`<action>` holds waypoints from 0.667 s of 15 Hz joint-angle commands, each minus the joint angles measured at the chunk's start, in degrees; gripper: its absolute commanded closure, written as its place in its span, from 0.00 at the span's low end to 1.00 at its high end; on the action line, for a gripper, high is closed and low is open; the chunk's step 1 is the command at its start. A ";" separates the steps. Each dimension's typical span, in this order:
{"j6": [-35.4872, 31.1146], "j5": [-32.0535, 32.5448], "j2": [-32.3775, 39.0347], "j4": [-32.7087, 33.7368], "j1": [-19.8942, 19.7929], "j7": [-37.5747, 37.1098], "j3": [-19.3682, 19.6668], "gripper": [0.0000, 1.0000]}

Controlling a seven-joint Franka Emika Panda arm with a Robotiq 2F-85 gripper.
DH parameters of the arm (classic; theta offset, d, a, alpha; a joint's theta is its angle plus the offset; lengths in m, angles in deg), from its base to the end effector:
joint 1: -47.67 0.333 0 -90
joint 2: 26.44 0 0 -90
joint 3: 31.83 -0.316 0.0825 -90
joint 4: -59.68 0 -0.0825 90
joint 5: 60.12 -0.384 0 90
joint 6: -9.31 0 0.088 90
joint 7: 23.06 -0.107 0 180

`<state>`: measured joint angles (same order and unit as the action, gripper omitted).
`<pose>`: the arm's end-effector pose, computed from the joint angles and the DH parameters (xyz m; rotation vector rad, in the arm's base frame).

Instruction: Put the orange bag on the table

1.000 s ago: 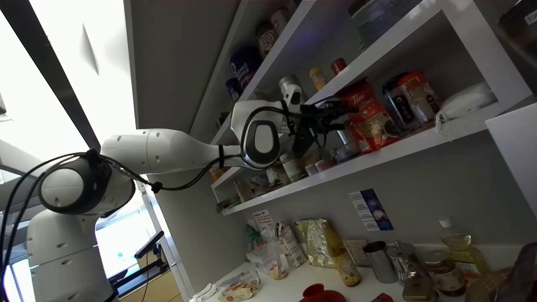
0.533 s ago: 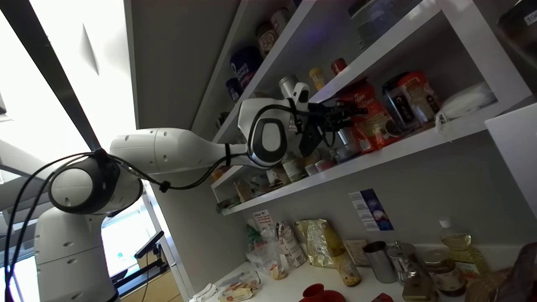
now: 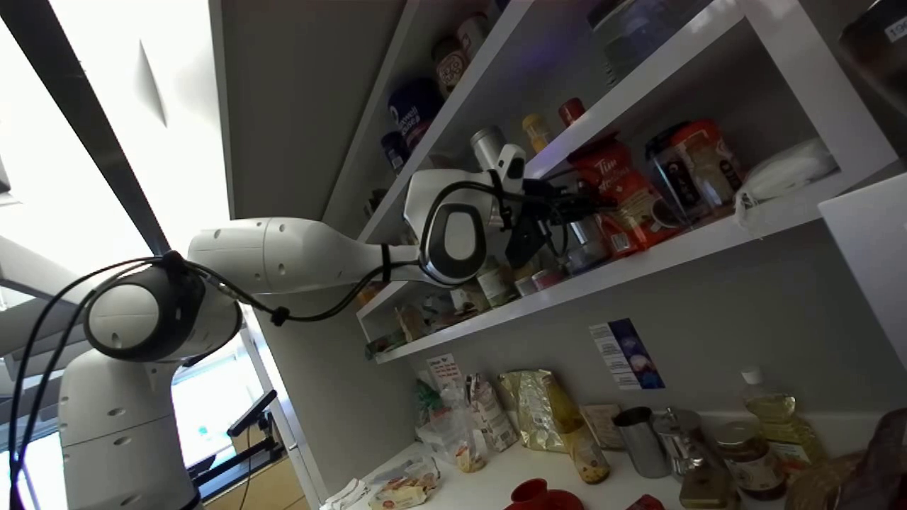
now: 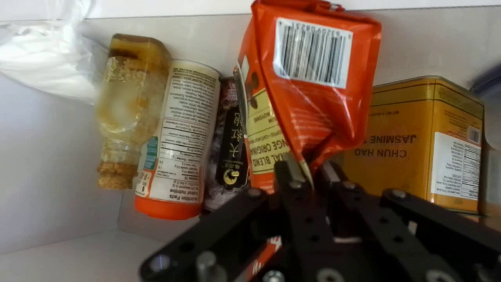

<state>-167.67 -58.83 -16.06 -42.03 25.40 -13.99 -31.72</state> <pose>0.6102 -0.2492 0.5953 2.4087 -0.2542 1.4768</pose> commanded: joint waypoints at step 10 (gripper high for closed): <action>-2.10 14.04 -23.65 -29.94 0.30 -14.02 -0.29 0.99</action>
<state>-171.65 -50.74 -31.86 -62.56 29.30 -22.45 -29.34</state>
